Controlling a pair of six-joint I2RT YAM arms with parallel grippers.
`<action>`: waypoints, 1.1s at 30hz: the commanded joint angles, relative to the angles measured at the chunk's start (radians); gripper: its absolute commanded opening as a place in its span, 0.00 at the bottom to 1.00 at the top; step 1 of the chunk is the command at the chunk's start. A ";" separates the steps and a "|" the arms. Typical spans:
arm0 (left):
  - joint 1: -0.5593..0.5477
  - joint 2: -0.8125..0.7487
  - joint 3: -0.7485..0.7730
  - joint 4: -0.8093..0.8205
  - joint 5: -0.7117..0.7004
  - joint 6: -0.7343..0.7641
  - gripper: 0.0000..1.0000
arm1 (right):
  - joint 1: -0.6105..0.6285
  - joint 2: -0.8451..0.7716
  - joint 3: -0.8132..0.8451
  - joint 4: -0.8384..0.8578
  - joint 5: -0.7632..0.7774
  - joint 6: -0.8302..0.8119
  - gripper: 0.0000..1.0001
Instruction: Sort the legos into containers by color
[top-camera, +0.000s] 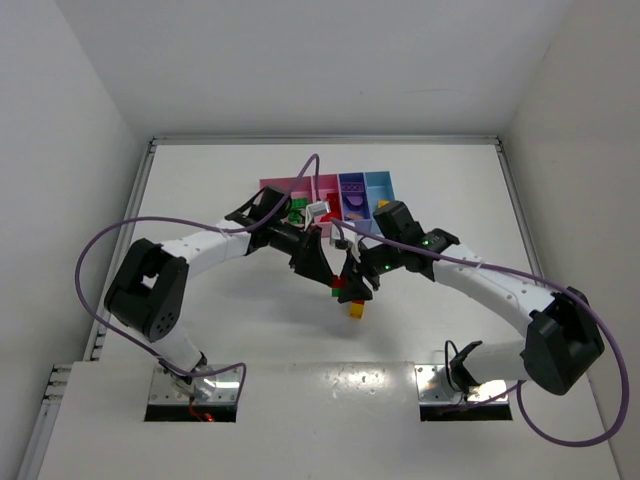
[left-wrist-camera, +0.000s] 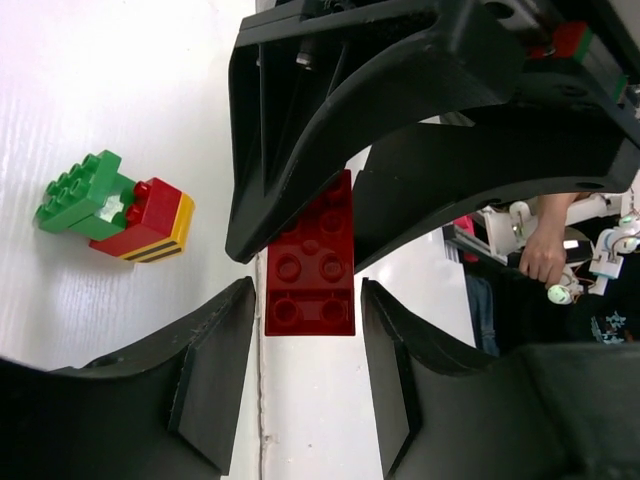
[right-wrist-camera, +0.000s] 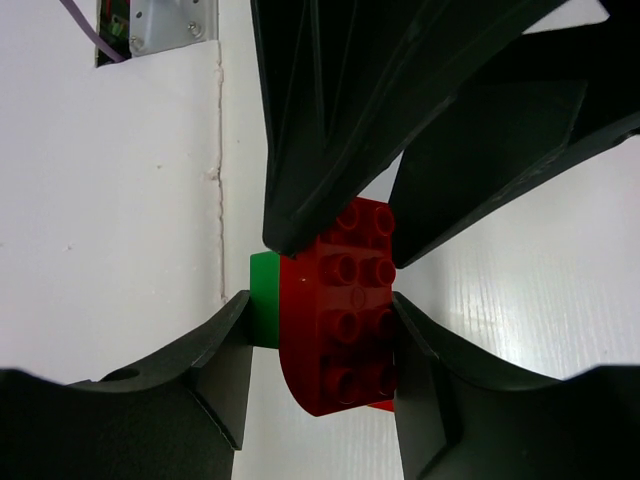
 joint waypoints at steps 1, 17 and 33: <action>-0.011 0.000 0.031 0.030 0.057 0.009 0.52 | 0.004 0.002 0.047 0.039 -0.004 -0.008 0.00; -0.020 -0.107 -0.033 0.030 0.016 0.056 0.00 | 0.004 -0.007 0.026 0.068 0.027 0.059 0.68; 0.121 -0.353 -0.163 0.239 -0.117 -0.058 0.00 | -0.151 -0.019 0.036 0.208 -0.473 0.369 0.92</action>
